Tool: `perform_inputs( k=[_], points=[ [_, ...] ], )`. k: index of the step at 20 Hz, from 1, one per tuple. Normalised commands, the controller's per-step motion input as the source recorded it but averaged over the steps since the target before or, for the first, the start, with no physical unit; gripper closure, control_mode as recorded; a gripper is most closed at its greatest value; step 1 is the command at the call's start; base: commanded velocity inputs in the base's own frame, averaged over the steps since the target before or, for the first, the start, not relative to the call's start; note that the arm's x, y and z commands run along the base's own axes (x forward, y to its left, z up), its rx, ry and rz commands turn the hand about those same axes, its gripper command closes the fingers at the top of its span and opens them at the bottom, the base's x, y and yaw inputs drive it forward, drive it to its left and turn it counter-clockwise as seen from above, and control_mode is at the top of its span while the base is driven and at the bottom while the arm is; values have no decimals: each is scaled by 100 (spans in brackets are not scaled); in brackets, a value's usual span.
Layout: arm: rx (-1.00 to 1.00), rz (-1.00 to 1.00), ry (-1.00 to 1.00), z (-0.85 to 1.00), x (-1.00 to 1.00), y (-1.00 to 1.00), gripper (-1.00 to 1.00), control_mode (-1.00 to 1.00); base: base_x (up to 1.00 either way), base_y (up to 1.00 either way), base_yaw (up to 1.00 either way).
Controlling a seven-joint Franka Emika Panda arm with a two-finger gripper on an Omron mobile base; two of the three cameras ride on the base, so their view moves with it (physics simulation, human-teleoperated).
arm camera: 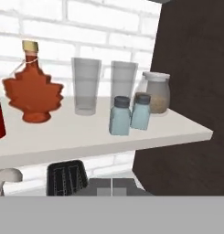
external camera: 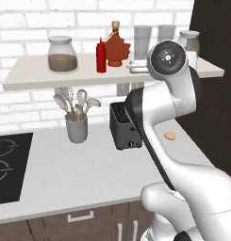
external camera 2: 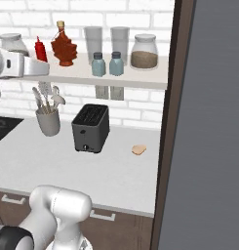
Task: Put the shaker and condiment bottle from the counter next to their counterparts in the cabinet.
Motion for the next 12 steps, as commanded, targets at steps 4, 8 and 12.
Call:
perform_inputs(
  k=[4,8,12],
  points=[
    [-5,4,0,61,-100,-25,100,-100,0,0,0],
    [-3,6,0,52,-100,-34,100,-100,0,0,0],
    [0,7,-1,11,-100,-42,100,-100,0,0,0]
  ],
)
